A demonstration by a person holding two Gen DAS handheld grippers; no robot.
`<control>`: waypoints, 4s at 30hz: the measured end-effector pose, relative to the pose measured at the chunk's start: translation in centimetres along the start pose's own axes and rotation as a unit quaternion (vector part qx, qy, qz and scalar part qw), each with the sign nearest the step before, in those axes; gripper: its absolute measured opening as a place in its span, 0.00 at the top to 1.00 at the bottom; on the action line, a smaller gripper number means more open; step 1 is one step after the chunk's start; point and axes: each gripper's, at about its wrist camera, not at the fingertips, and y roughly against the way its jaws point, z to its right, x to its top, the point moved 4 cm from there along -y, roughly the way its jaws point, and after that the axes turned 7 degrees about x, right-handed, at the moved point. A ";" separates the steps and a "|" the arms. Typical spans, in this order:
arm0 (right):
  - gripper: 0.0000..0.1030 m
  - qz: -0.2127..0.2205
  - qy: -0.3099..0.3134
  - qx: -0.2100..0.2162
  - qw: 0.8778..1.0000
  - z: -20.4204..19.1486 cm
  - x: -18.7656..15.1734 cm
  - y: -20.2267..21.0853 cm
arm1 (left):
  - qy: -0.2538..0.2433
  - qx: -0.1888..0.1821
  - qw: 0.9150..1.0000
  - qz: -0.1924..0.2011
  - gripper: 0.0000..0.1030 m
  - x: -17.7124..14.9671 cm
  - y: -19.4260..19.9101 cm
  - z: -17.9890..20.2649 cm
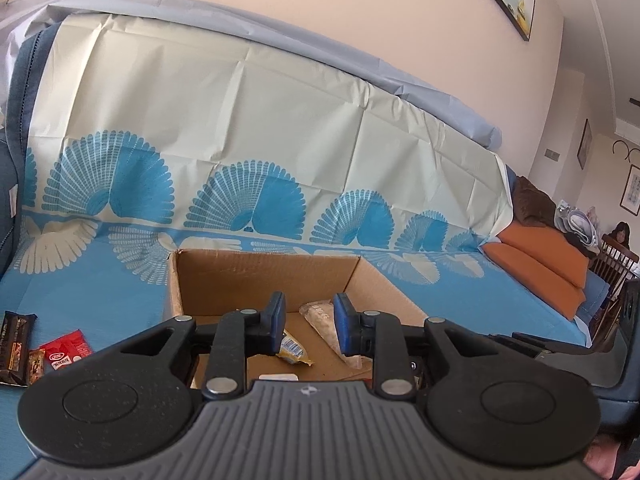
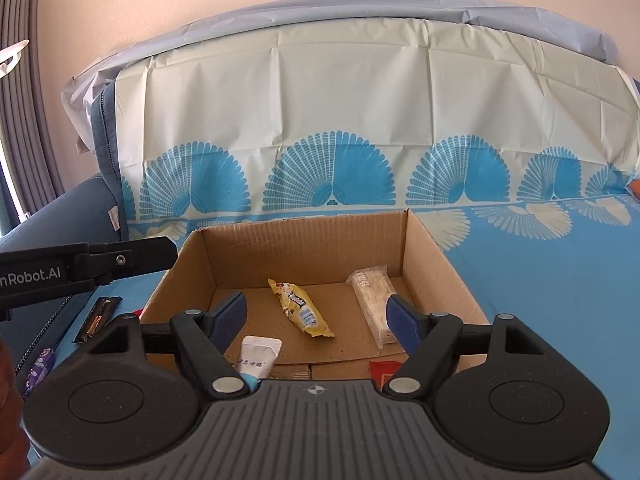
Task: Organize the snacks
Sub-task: 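Open both tools to drop the cookie bag and tube pack into the box, then move both tools back to the remaining snacks on the sofa, then grasp the red wafer pack with the right tool while the left tool grasps the purple bar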
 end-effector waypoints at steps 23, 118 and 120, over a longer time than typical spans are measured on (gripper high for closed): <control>0.24 0.008 -0.047 0.051 0.998 -9.4 -0.6 -1.3 | 0.065 0.224 0.969 -0.079 0.72 -2.3 5.3 -13.9; 0.59 -0.244 0.050 0.091 0.964 -22.3 -11.4 -9.8 | 0.257 0.249 0.917 -0.174 0.88 -11.1 6.1 -24.1; 0.59 -0.253 0.053 0.095 0.961 -22.5 -12.0 -8.7 | 0.263 0.241 0.918 -0.176 0.88 -11.3 6.6 -23.7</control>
